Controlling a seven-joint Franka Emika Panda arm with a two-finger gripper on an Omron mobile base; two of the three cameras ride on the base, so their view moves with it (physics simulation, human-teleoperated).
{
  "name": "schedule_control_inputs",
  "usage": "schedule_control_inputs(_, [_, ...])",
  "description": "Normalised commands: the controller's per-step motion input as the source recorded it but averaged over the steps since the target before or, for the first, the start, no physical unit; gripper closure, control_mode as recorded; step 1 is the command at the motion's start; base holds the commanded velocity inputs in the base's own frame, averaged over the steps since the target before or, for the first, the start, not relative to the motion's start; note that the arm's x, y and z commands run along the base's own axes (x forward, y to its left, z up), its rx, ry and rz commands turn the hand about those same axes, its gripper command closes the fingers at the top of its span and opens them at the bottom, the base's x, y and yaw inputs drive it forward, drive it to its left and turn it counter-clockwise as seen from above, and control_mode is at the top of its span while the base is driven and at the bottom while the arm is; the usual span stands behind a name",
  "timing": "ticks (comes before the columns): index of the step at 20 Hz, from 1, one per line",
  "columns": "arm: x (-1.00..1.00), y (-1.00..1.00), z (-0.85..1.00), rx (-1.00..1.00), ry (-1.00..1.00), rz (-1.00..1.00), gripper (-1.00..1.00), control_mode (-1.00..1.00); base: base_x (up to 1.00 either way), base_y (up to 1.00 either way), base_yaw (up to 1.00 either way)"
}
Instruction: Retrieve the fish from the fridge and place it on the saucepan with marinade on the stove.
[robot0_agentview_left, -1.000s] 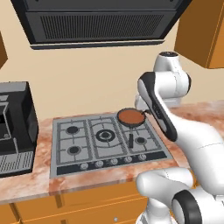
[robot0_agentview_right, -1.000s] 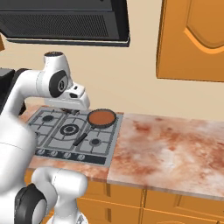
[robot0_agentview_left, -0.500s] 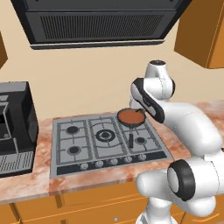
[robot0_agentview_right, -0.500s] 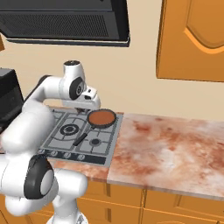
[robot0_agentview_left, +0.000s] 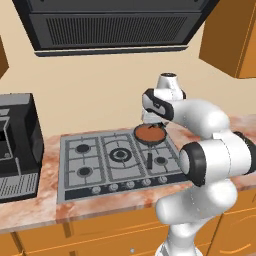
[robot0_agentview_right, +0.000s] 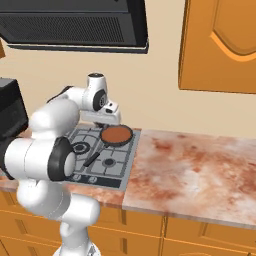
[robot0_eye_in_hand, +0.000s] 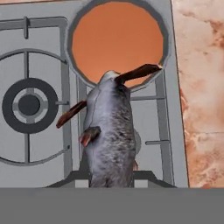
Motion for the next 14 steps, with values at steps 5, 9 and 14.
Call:
schedule_control_inputs(5, [0.6,0.0,-0.35,0.0,0.11,0.0,1.0,-1.0,0.0,0.0,0.0])
schedule_control_inputs(9, [0.56,0.0,-0.41,0.0,0.05,0.0,1.0,-1.0,0.0,0.0,0.0])
schedule_control_inputs(14, [0.66,0.0,-0.39,-0.01,0.1,0.0,1.0,-1.0,0.0,0.0,0.0])
